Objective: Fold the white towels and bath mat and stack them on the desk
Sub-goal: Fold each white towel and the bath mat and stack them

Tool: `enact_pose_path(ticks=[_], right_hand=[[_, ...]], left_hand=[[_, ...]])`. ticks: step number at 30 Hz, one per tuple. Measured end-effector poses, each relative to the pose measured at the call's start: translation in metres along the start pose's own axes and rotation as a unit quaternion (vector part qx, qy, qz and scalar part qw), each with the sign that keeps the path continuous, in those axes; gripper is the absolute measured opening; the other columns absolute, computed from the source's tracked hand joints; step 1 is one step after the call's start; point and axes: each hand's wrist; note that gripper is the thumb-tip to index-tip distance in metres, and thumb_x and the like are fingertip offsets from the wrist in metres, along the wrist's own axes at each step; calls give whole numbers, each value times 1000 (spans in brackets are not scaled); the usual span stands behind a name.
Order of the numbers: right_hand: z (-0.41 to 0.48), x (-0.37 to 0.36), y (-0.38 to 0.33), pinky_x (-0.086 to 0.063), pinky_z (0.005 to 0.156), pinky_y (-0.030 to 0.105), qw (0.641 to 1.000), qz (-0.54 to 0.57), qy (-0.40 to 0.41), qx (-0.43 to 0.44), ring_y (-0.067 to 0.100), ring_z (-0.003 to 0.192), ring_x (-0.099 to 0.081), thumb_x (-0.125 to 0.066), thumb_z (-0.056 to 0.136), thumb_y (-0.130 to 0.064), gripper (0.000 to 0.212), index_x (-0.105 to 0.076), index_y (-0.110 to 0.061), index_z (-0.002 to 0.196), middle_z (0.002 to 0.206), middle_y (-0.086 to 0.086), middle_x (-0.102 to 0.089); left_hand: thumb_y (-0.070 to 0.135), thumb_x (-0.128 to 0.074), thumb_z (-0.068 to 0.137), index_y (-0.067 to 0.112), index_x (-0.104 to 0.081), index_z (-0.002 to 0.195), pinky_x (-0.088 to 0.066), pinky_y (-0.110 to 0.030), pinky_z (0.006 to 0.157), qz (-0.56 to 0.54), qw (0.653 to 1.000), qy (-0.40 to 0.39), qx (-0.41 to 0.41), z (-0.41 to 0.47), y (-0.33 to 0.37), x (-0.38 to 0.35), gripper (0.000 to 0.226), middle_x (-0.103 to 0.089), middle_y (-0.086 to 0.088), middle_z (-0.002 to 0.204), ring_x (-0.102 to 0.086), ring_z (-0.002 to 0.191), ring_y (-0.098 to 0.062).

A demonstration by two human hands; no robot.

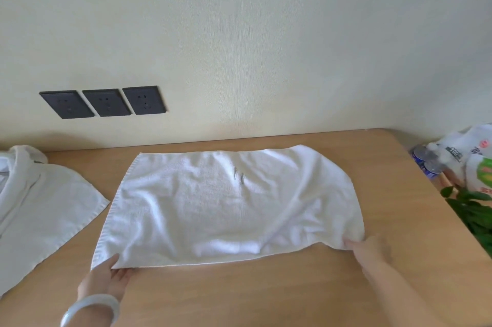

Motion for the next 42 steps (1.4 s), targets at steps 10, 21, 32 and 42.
enact_pose_path(ticks=[10, 21, 32, 42], right_hand=[[-39, 19, -76, -42, 63, 29, 960, 196, -8, 200, 21, 76, -56, -60, 81, 5, 21, -54, -15, 79, 80, 4, -59], [-194, -52, -135, -29, 50, 15, 888, 245, -182, 344, 7, 52, -38, -71, 84, -15, 46, -39, -26, 53, 50, -13, -45], [-212, -28, -142, -42, 58, 11, 880, 245, -108, 393, 4, 70, -63, -66, 88, -13, 18, -62, -22, 75, 75, -19, -66], [-221, -5, -152, -49, 62, 29, 881, 308, -201, 297, 21, 61, -67, -61, 93, -19, 28, -68, -8, 68, 62, 8, -68]], left_hand=[[8, -61, 92, 7, -64, 102, -55, -25, 73, 20, 999, 27, -31, -53, 74, -47, 10, -65, -8, 98, -61, 78, -18], [13, -61, 91, 12, -75, 82, -53, -41, 86, 245, 920, -266, -150, -167, 38, -170, 16, -72, -16, 85, -69, 82, -25], [13, -66, 89, 25, -68, 84, -42, -9, 65, 275, 870, -149, -382, -193, 43, -168, 14, -67, 19, 78, -62, 76, 0], [7, -56, 92, 21, -70, 116, -40, -4, 80, 340, 736, -179, -557, -186, 38, -166, 31, -56, 21, 95, -56, 92, 1]])
Point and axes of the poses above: each hand's wrist, its own z-axis towards the middle knuckle, its own x-axis out of the back of the hand, y = z × x
